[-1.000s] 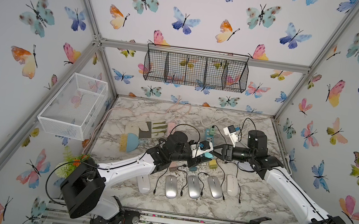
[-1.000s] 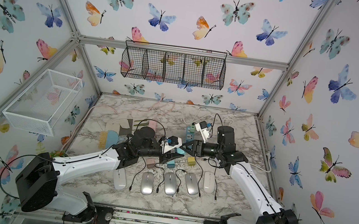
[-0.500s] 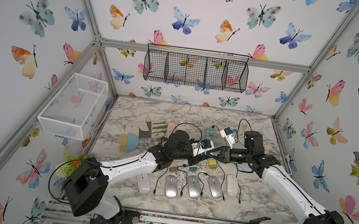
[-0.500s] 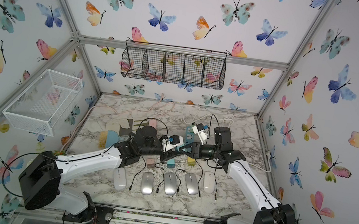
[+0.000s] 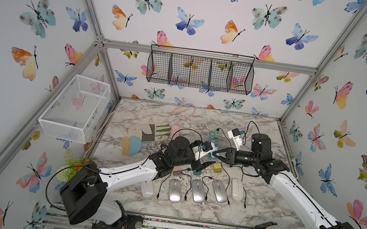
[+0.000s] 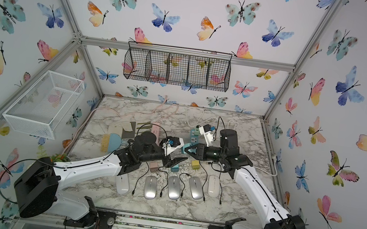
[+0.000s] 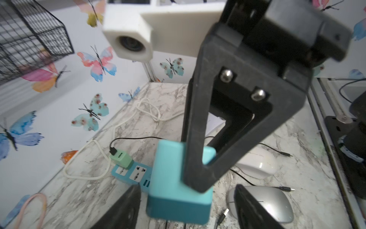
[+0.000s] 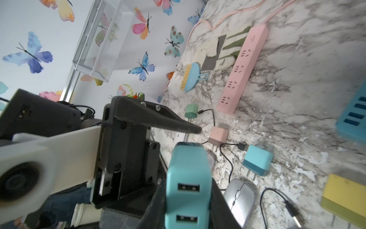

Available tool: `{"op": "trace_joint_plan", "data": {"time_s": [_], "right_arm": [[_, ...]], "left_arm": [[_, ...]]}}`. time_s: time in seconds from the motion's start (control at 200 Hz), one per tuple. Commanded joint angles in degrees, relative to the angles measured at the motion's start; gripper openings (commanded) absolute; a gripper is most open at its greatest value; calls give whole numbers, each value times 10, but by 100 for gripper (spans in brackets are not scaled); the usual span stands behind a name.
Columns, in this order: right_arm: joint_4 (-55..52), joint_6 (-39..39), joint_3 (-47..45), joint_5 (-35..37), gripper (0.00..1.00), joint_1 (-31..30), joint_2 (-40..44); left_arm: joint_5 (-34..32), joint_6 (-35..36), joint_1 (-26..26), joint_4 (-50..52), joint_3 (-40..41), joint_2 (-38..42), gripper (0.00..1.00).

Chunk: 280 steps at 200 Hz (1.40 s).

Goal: Unplug the wireless mouse
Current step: Place the plug at the center of the board.

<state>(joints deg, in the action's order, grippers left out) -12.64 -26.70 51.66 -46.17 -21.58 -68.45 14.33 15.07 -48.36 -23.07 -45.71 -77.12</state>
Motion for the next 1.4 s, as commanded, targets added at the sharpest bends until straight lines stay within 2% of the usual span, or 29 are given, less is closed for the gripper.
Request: {"op": "trace_joint_plan", "data": {"time_s": [0.0, 0.045, 0.14, 0.215, 0.33, 0.415, 0.691, 0.936, 1.041, 1.191, 1.396], "right_arm": [[2, -12, -28, 67, 1, 41, 17], [6, -20, -49, 58, 1, 78, 25], [-17, -14, -80, 68, 1, 146, 42], [-49, 3, -95, 102, 1, 177, 50], [-66, 8, -134, 148, 1, 207, 57], [-58, 5, -160, 177, 1, 210, 52], [-33, 34, -172, 147, 2, 210, -37], [-20, 44, -189, 138, 8, 211, -83], [-4, 42, -198, 133, 16, 211, -97], [15, 24, -212, 173, 33, 210, -78], [0, 19, -204, 230, 49, 210, -40]], "left_arm": [[-58, -69, 19, -76, 39, 61, 98], [-56, -90, 36, -82, 58, 82, 100], [-55, -144, 70, -87, 94, 120, 98], [-63, -176, 92, -74, 111, 141, 98], [-101, -200, 99, -38, 118, 156, 98], [-108, -206, 100, -7, 111, 156, 98], [-97, -224, 100, 0, 104, 141, 98], [-91, -243, 100, 2, 92, 124, 98], [-89, -252, 100, 5, 85, 114, 98], [-111, -264, 100, 33, 63, 103, 98], [-154, -303, 100, 67, 41, 94, 98]]}}
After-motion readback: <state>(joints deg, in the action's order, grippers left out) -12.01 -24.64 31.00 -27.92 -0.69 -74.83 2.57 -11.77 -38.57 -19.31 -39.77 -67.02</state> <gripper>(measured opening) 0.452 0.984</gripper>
